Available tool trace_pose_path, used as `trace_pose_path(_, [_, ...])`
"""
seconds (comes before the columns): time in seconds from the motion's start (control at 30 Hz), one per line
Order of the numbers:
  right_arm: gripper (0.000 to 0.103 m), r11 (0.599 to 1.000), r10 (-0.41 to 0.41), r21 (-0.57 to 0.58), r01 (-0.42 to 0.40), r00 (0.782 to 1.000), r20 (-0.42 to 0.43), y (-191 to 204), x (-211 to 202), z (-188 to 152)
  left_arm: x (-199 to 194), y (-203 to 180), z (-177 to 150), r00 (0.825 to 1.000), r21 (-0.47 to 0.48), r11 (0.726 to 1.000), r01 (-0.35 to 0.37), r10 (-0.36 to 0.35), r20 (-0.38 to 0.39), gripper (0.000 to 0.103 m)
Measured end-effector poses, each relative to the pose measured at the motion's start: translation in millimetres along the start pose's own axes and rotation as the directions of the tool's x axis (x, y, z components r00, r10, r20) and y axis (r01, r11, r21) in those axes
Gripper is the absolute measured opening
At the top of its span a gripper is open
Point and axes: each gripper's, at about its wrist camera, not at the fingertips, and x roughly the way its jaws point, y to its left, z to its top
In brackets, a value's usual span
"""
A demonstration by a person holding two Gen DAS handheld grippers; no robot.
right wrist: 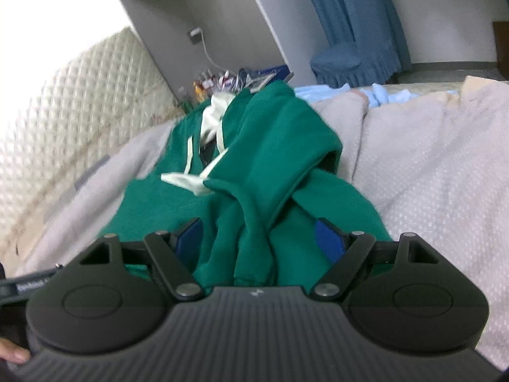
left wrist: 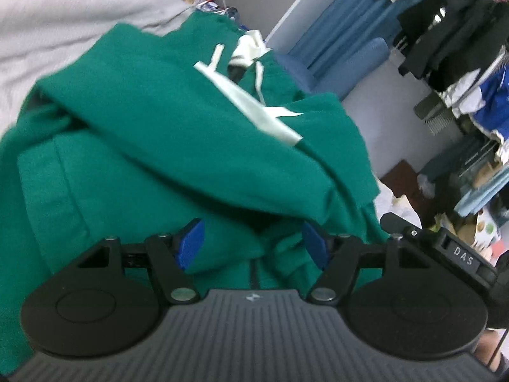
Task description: Fold large clothes
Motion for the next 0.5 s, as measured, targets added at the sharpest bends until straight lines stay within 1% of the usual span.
trace_pose_path(0.07, [0.080,1.000,0.015,0.007,-0.015,0.999,-0.030,1,8,-2,9,10,2,0.998,-0.027,0.998,0.060,-0.061,-0.003,0.073])
trace_pose_path(0.13, [0.079,1.000,0.002,0.006,-0.001,0.999,-0.050,5,18,-4,15,18,6,0.992,-0.031,0.992,0.124,-0.124,0.021,0.073])
trace_pose_path(0.2, [0.075,1.000,-0.019,0.003,0.019,0.998,-0.062,8,28,-8,26,27,12,0.983,-0.055,0.982,0.183,-0.181,0.034,0.071])
trace_pose_path(0.27, [0.069,1.000,-0.017,-0.005,0.017,0.996,-0.086,10,39,-12,37,38,17,0.970,-0.099,0.966,0.240,-0.236,0.051,0.071])
trace_pose_path(0.3, [0.066,1.000,-0.019,-0.009,0.018,0.996,-0.089,11,41,-13,43,44,21,0.961,-0.133,0.952,0.276,-0.269,0.068,0.071])
trace_pose_path(0.37, [0.053,1.000,-0.025,-0.009,0.024,0.996,-0.090,12,46,-14,51,56,24,0.944,-0.182,0.926,0.330,-0.318,0.090,0.071])
trace_pose_path(0.47, [0.044,1.000,0.000,0.024,0.002,0.996,-0.094,11,48,-15,60,68,27,0.937,-0.211,0.913,0.350,-0.337,0.097,0.071])
trace_pose_path(0.5, [0.042,1.000,0.002,0.029,0.001,0.996,-0.094,12,46,-16,63,71,27,0.934,-0.222,0.907,0.357,-0.343,0.101,0.071])
